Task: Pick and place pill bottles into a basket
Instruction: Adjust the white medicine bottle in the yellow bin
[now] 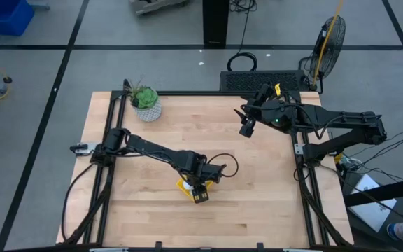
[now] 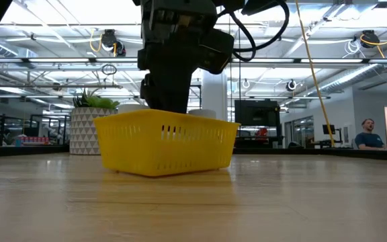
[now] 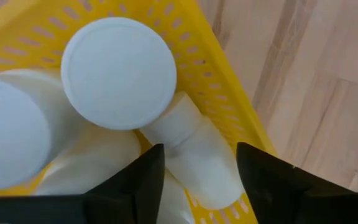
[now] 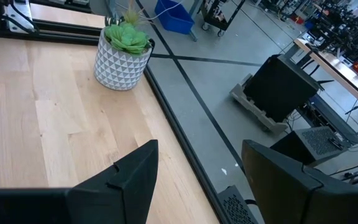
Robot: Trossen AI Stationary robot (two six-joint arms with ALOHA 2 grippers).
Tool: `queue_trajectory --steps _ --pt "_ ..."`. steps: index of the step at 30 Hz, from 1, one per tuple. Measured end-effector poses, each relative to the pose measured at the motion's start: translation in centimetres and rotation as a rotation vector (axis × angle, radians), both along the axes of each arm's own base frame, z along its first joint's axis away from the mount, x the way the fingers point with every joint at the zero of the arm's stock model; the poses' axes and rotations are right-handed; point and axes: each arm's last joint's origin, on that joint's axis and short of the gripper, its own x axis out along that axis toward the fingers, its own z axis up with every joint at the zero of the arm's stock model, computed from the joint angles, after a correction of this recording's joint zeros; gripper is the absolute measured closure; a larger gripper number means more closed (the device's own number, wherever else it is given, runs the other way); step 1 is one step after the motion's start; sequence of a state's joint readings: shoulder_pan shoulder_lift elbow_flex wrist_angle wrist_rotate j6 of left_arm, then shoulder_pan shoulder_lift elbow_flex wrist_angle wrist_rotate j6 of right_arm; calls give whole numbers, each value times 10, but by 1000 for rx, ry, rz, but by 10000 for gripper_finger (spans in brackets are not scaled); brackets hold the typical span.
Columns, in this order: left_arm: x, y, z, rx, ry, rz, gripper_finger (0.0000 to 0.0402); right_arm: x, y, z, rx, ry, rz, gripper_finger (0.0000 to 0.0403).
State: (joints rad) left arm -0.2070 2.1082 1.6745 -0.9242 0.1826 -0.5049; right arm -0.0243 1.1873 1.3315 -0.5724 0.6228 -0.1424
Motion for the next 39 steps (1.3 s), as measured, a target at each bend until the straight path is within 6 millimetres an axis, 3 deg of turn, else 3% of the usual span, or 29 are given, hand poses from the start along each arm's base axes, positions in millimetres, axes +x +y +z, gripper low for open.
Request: queue_trajectory --steps 11,25,39 --pt "0 0 0 20 3 38 151 0 0 0 0 0 0 179" --pt "-10 1 -23 -29 65 113 154 1 0 2 -2 -23 1 179" --pt "-14 1 -30 -63 94 95 215 1 0 3 -3 -32 1 179"
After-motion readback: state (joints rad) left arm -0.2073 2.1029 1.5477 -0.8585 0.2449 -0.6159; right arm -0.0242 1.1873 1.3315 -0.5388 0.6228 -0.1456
